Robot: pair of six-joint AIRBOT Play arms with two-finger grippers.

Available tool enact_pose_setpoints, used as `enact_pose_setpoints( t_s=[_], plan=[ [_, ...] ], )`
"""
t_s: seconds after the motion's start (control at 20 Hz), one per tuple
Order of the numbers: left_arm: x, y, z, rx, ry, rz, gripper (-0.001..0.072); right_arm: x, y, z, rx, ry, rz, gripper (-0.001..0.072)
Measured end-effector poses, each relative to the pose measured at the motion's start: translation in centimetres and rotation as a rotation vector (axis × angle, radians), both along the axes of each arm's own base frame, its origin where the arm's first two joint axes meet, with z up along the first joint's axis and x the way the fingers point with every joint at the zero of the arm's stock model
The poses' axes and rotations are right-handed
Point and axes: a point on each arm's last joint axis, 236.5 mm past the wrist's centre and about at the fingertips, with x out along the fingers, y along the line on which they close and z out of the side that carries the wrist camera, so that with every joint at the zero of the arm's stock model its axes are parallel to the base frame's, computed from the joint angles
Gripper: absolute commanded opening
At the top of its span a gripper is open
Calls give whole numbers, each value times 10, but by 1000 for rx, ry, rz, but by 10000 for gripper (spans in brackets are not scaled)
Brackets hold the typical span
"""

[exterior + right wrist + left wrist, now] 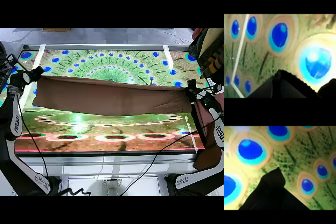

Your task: Fold the clothes and pants, and hang the long-sleeved shirts on hangers.

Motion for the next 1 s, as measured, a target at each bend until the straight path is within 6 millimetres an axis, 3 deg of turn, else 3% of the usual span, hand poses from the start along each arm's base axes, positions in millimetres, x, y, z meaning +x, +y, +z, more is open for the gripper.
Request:
enact_pose_setpoints(
  t_s=[0.05, 0.1, 0.35, 0.45, 0.5, 0.55, 0.6, 0.7, 0.9, 1.0],
  plan=[
    [3, 0, 1, 4, -13, -2, 430, 2, -2, 2, -11, -13, -4, 688],
    [5, 0, 1, 9, -23, -2, 698, 3, -4, 5, -21, -25, -7, 680],
    [7, -9, 16, 2, -52, -11, 710, 0, 0, 7, -80, 14, 53, 681],
    [0, -12, 26, -3, -34, -14, 676, -3, 2, 12, -115, 41, 95, 681],
    [-6, -13, 31, -12, -12, -13, 608, -6, 4, 15, -129, 55, 116, 681],
    [-14, -13, 36, -21, 14, -10, 599, -8, 5, 19, -144, 67, 135, 681],
    [-26, -11, 37, -24, 64, -10, 577, -11, 6, 24, -161, 76, 153, 681],
    [-55, -8, 36, 7, 191, -47, 345, -18, 6, 34, -188, 98, 186, 681],
    [-138, -3, 29, 87, 517, -165, 359, -35, 0, 52, -245, 143, 241, 680],
    [-178, -4, 28, 83, 615, -193, 462, -46, -6, 52, -256, 178, 261, 680]
  ],
)
